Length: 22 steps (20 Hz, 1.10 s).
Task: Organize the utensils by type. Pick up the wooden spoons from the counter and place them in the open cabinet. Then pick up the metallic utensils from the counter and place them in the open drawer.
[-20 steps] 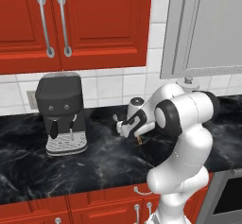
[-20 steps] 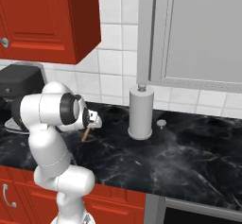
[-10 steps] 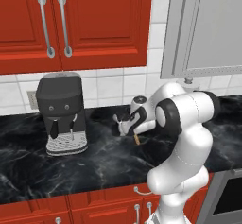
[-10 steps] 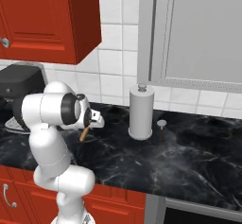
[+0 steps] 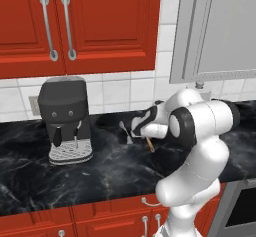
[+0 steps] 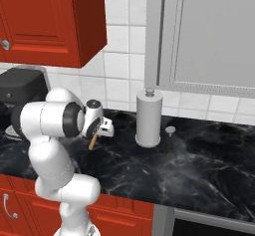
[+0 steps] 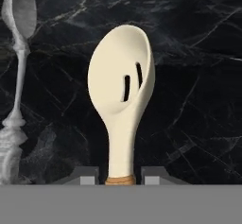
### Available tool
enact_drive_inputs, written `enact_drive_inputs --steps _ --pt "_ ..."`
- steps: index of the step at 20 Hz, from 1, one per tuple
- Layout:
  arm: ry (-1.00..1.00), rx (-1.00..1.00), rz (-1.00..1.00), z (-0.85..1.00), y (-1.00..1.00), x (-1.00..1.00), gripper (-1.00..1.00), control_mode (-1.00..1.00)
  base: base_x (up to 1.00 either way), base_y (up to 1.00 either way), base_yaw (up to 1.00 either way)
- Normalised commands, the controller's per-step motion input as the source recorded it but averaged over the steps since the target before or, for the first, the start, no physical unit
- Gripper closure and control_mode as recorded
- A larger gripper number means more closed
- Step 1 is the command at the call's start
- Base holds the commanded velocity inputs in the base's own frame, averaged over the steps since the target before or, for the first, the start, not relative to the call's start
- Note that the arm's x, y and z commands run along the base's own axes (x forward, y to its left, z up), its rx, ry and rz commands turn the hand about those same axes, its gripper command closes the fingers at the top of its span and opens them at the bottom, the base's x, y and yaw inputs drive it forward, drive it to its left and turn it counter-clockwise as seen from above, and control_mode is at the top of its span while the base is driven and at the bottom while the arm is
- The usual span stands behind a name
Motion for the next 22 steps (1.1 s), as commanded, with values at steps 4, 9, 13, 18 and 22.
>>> enact_drive_inputs --steps 4,9,13,18,22 --pt "0.00 0.06 0.00 0.58 -0.08 -0.15 1.00 -1.00 0.00 0.00 0.00" --pt "0.00 0.00 0.00 0.67 -0.01 -0.27 1.00 -1.00 0.00 0.00 0.00" --pt "-0.01 0.00 0.00 0.67 0.00 -0.42 1.00 -1.00 0.00 0.00 0.00" --pt "-0.04 0.00 0.03 0.69 -0.06 -0.43 1.00 -1.00 0.00 0.00 0.00" --pt "-0.12 0.00 0.08 0.59 -0.13 -0.54 1.00 -1.00 0.00 0.00 0.00"
